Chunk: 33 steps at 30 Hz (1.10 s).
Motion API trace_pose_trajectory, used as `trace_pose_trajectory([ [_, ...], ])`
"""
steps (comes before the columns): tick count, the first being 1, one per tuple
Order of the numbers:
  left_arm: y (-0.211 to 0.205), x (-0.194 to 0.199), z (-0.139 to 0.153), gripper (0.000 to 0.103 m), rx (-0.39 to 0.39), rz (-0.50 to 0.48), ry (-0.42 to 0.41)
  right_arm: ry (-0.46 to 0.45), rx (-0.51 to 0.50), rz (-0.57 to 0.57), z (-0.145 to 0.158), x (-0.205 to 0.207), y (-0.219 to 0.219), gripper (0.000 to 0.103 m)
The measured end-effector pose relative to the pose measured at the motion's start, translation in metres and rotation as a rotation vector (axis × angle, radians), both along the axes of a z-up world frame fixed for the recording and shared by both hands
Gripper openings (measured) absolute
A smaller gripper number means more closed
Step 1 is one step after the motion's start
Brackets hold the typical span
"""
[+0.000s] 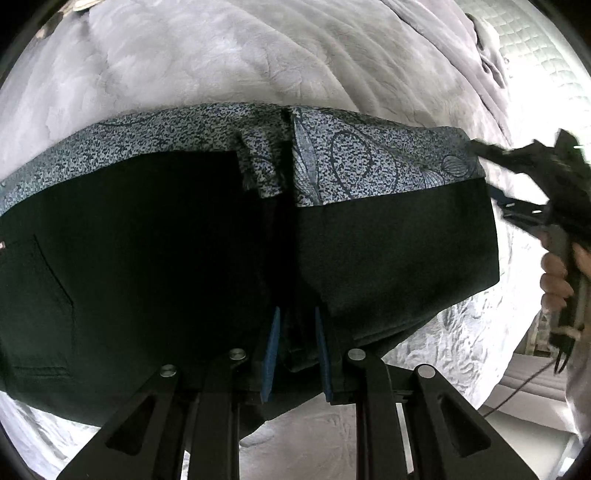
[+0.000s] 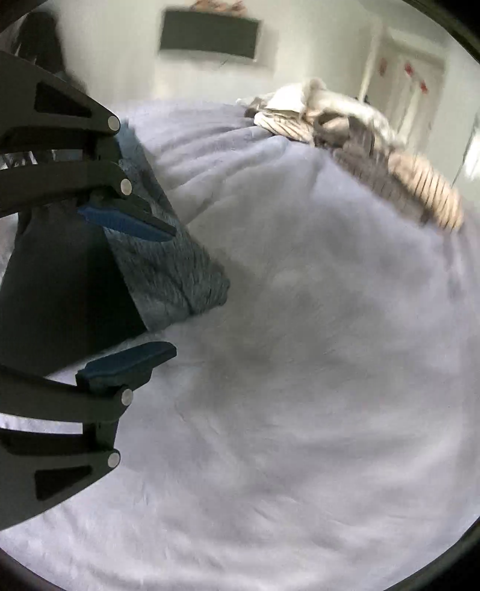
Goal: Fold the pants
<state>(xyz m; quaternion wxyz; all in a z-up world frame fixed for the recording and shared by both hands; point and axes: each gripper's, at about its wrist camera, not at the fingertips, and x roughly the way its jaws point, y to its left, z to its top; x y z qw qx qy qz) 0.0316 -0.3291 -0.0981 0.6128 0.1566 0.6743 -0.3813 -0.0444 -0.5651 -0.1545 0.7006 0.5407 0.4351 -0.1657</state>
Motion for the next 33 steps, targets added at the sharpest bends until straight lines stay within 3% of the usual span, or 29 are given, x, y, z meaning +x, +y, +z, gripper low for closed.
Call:
trace_pose_trajectory([
  [3, 0.002, 0.001, 0.003, 0.021, 0.005, 0.009, -0.001, -0.031, 0.103, -0.008, -0.013, -0.001, -0.002, 0.041],
  [5, 0.003, -0.001, 0.004, 0.021, 0.011, -0.002, -0.017, -0.068, 0.115, 0.017, -0.008, -0.002, 0.001, 0.041],
  [7, 0.001, -0.005, 0.005, 0.021, 0.014, -0.019, -0.034, -0.035, 0.084, 0.037, -0.007, -0.001, 0.004, 0.040],
  [10, -0.006, -0.011, 0.007, 0.021, 0.030, -0.044, -0.074, 0.187, -0.128, 0.154, -0.011, 0.023, 0.021, 0.041],
  [11, -0.007, -0.013, 0.008, 0.021, 0.037, -0.049, -0.088, 0.238, -0.241, 0.200, -0.008, 0.035, 0.033, 0.046],
  [14, -0.007, -0.013, 0.012, 0.021, 0.044, -0.040, -0.106, 0.309, -0.393, 0.250, 0.004, 0.055, 0.059, 0.059],
  [17, -0.003, -0.013, 0.016, 0.022, 0.041, -0.032, -0.130, 0.346, -0.479, 0.259, 0.027, 0.057, 0.076, 0.061],
  [18, -0.002, -0.014, 0.017, 0.027, 0.045, -0.030, -0.141, 0.344, -0.510, 0.258, 0.037, 0.056, 0.082, 0.061],
  [19, 0.000, -0.014, 0.019, 0.049, 0.054, -0.024, -0.157, 0.330, -0.531, 0.258, 0.047, 0.054, 0.088, 0.061],
  [21, 0.007, -0.013, 0.023, 0.062, 0.058, 0.007, -0.201, 0.234, -0.493, 0.254, 0.066, 0.055, 0.102, 0.061],
  [23, 0.015, -0.011, 0.026, 0.062, 0.055, 0.025, -0.205, 0.145, -0.390, 0.291, 0.072, 0.069, 0.122, 0.061],
  [25, 0.023, -0.008, 0.026, 0.062, 0.073, 0.044, -0.205, 0.117, -0.360, 0.355, 0.071, 0.091, 0.147, 0.061],
  [29, 0.049, -0.001, 0.028, 0.062, 0.105, 0.076, -0.226, 0.159, -0.427, 0.463, 0.058, 0.134, 0.189, 0.061],
  [31, 0.064, 0.003, 0.028, 0.062, 0.116, 0.094, -0.229, 0.250, -0.507, 0.480, 0.046, 0.147, 0.201, 0.044],
  [32, 0.073, 0.006, 0.027, 0.062, 0.122, 0.107, -0.230, 0.276, -0.521, 0.476, 0.038, 0.148, 0.202, 0.015],
  [33, 0.081, 0.009, 0.027, 0.062, 0.127, 0.120, -0.228, 0.281, -0.496, 0.464, 0.033, 0.149, 0.202, 0.012],
])
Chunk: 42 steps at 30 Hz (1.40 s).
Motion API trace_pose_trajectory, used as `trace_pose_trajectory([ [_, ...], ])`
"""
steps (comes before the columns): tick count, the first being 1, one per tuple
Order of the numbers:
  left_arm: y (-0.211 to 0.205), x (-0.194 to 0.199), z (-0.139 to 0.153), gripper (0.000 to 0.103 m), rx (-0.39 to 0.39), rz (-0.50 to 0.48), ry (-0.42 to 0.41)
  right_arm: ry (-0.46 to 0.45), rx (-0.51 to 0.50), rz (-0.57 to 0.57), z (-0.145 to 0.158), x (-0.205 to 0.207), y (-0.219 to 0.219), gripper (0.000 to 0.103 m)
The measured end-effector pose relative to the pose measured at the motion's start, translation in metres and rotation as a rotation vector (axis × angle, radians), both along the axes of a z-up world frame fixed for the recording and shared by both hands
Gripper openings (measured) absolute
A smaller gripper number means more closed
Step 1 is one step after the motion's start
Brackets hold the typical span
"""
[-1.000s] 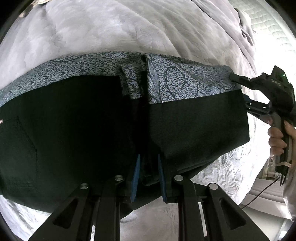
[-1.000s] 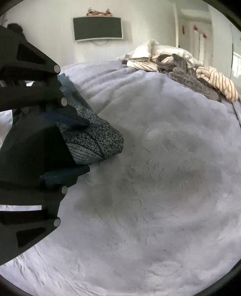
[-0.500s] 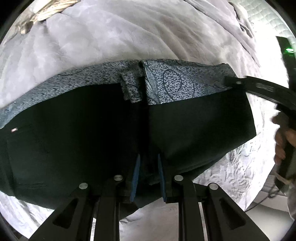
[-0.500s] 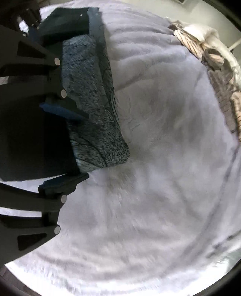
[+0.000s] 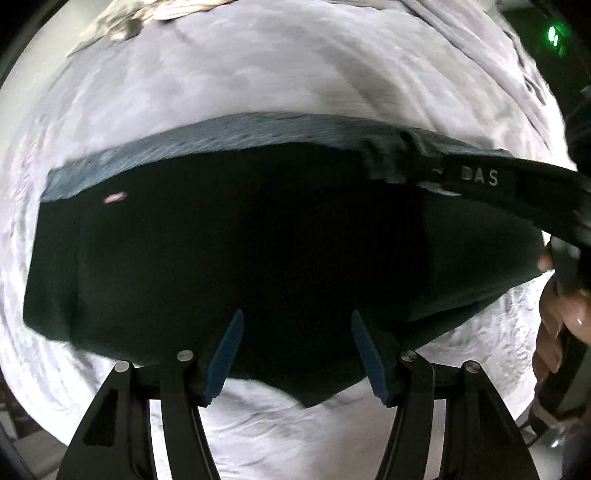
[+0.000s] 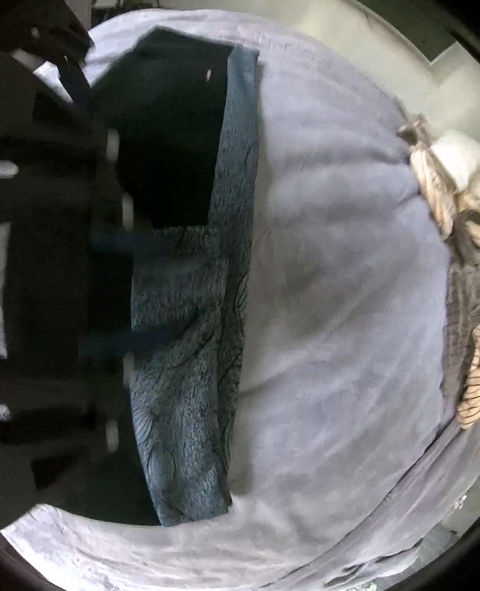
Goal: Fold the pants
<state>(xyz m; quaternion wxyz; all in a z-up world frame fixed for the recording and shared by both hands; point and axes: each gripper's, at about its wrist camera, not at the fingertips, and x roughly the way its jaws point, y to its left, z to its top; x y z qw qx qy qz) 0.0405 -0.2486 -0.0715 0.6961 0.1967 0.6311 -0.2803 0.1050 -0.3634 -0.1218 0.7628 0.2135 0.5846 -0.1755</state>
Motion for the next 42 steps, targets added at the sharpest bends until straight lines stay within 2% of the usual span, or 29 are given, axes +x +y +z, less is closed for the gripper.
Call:
trace_pose_trajectory([
  [3, 0.018, 0.006, -0.002, 0.062, 0.002, 0.039, 0.008, -0.016, 0.068, -0.062, -0.004, -0.002, -0.004, 0.009],
  [6, 0.035, 0.011, -0.005, 0.062, 0.003, 0.061, 0.018, -0.039, 0.160, -0.067, -0.006, -0.007, -0.007, 0.005],
  [10, 0.050, 0.015, -0.007, 0.062, 0.015, 0.071, 0.027, -0.026, 0.207, -0.064, -0.013, -0.003, -0.004, 0.005],
  [13, 0.056, 0.016, -0.005, 0.062, 0.013, 0.070, 0.023, -0.092, 0.357, -0.061, -0.006, -0.013, -0.007, 0.006],
  [17, 0.060, 0.016, -0.005, 0.062, 0.015, 0.075, 0.024, -0.056, 0.257, -0.057, 0.009, -0.026, -0.001, 0.008],
  [19, 0.063, 0.018, -0.004, 0.062, 0.015, 0.079, 0.028, -0.040, 0.221, -0.066, 0.014, -0.034, 0.004, 0.015],
  [21, 0.067, 0.019, -0.001, 0.062, 0.016, 0.079, 0.027, -0.008, 0.192, -0.068, 0.012, -0.042, 0.005, 0.033],
  [24, 0.074, 0.021, -0.001, 0.063, 0.029, 0.077, 0.035, 0.061, 0.185, -0.071, -0.003, -0.052, 0.015, 0.035],
  [32, 0.089, 0.012, -0.002, 0.063, 0.053, 0.084, 0.045, 0.076, 0.159, -0.033, 0.000, -0.058, 0.034, 0.048],
  [34, 0.095, 0.010, -0.001, 0.089, 0.052, 0.093, 0.046, 0.080, 0.158, -0.031, 0.002, -0.061, 0.035, 0.048],
  [42, 0.116, 0.011, 0.000, 0.089, 0.050, 0.107, 0.050, 0.093, 0.171, -0.043, 0.002, -0.056, 0.035, 0.057],
])
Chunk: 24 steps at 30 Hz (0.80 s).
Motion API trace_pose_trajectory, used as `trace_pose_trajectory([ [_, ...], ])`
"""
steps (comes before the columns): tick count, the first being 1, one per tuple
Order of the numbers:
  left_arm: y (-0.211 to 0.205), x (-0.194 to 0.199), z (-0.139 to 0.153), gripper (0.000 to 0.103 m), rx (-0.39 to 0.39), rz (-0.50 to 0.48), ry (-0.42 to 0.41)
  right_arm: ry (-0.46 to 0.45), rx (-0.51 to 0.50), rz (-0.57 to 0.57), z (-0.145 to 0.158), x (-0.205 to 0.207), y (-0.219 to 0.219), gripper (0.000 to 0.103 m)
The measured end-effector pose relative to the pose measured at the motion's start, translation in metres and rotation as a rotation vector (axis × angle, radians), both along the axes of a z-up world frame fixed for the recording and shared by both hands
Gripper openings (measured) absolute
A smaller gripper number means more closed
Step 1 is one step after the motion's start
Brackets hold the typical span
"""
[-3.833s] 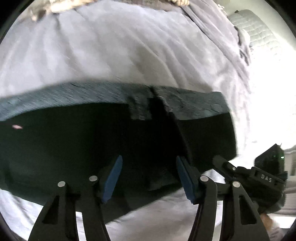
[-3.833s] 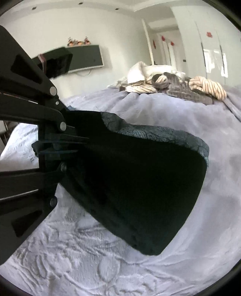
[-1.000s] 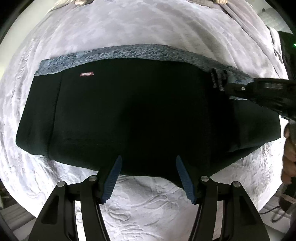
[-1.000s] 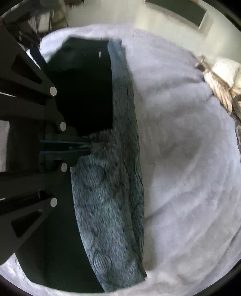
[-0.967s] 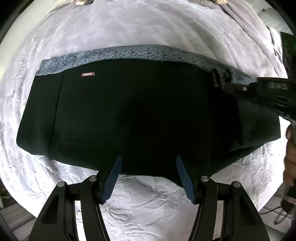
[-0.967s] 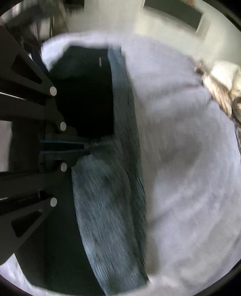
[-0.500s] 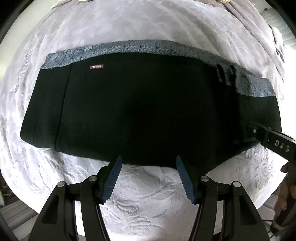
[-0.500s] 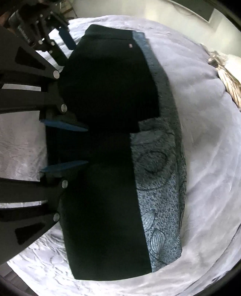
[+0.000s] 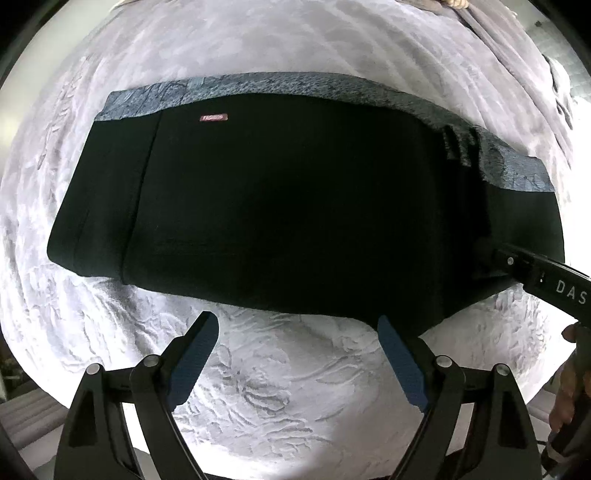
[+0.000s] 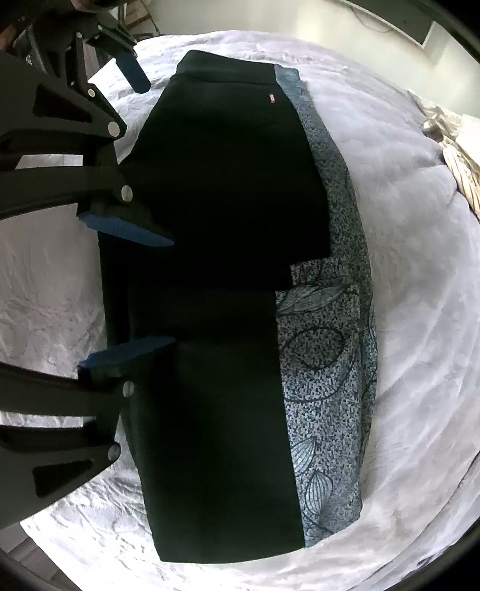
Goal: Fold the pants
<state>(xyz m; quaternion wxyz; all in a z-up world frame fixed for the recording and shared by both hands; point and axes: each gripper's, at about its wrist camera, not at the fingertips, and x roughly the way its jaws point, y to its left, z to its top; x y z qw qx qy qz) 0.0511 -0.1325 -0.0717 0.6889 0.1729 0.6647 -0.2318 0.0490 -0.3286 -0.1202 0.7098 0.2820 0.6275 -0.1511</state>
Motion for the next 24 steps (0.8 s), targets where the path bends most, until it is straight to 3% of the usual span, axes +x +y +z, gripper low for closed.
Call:
trace_pose_trajectory([
  [5, 0.016, 0.001, -0.003, 0.089, -0.001, 0.015, 0.006, 0.007, -0.003, 0.038, 0.001, 0.012, 0.018, 0.065],
  [11, 0.029, 0.010, -0.010, 0.089, -0.007, 0.038, 0.029, 0.018, -0.020, 0.060, 0.007, 0.014, 0.031, 0.065],
  [13, 0.035, 0.016, -0.013, 0.103, -0.016, 0.047, 0.040, 0.022, -0.025, 0.066, 0.010, 0.015, 0.033, 0.066],
  [19, 0.044, 0.027, -0.019, 0.103, -0.034, 0.057, 0.047, 0.030, -0.034, 0.090, 0.011, 0.020, 0.043, 0.066],
  [21, 0.045, 0.033, -0.019, 0.103, -0.033, 0.069, 0.049, 0.030, -0.032, 0.100, 0.012, 0.021, 0.046, 0.074],
  [24, 0.054, 0.038, -0.022, 0.103, -0.030, 0.088, 0.051, 0.029, -0.031, 0.123, 0.013, 0.024, 0.053, 0.075],
])
